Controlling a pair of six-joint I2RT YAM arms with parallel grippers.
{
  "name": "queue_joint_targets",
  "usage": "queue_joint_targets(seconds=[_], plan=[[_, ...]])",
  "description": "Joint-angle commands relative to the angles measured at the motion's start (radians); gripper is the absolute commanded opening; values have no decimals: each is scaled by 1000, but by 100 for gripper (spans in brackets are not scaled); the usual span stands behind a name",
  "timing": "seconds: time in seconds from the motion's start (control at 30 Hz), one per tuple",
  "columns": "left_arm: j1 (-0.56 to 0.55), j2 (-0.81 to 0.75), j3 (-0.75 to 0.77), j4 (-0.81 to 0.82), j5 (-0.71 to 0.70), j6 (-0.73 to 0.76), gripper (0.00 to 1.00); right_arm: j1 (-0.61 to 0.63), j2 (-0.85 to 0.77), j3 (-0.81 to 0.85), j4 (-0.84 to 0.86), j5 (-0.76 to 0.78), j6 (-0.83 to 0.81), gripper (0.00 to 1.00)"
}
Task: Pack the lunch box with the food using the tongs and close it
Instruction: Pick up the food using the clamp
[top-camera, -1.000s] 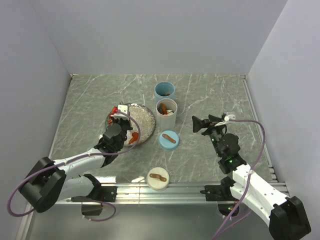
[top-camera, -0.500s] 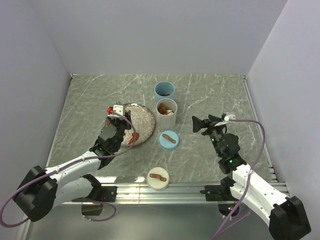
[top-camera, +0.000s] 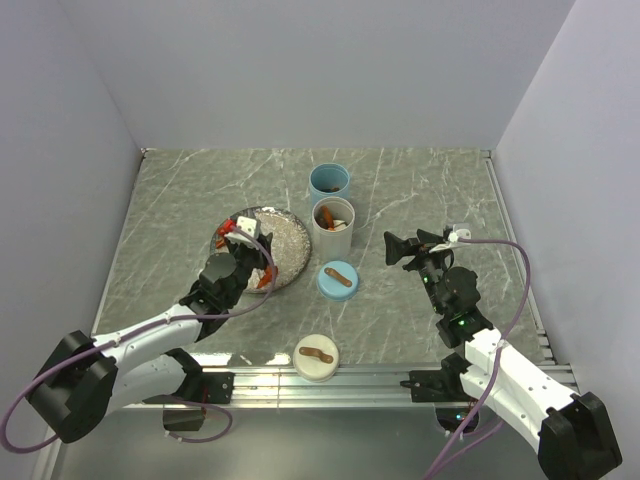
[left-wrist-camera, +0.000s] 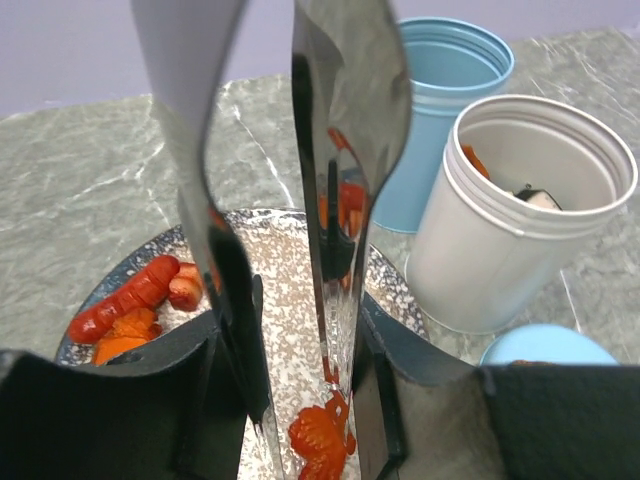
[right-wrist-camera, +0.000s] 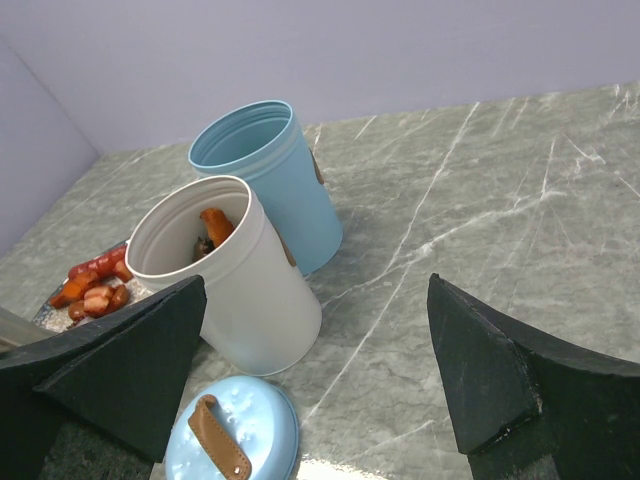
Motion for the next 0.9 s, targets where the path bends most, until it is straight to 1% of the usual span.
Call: queue_joint_targets(seconds=[0.0,0.5,0.67,0.8,0.83,0.87], plan=[[2,-13,-7,44,48,-21,44,-6,-12,-1,22,9,-2,98],[2,102,7,91,91,9,43,-6,-16,-1,21,6,0,98],[6,179,19,152,110,42,43,-6,-18,-2,19,7,0,98],[6,223,24,215,88,65,42,-6,-21,-2,19,7,0,98],[6,231,24,243,91,103,42,-6,-21,-2,19,7,0,98],[6,234,24,255,93,110,41,-6,-18,-2,19,7,0,98]])
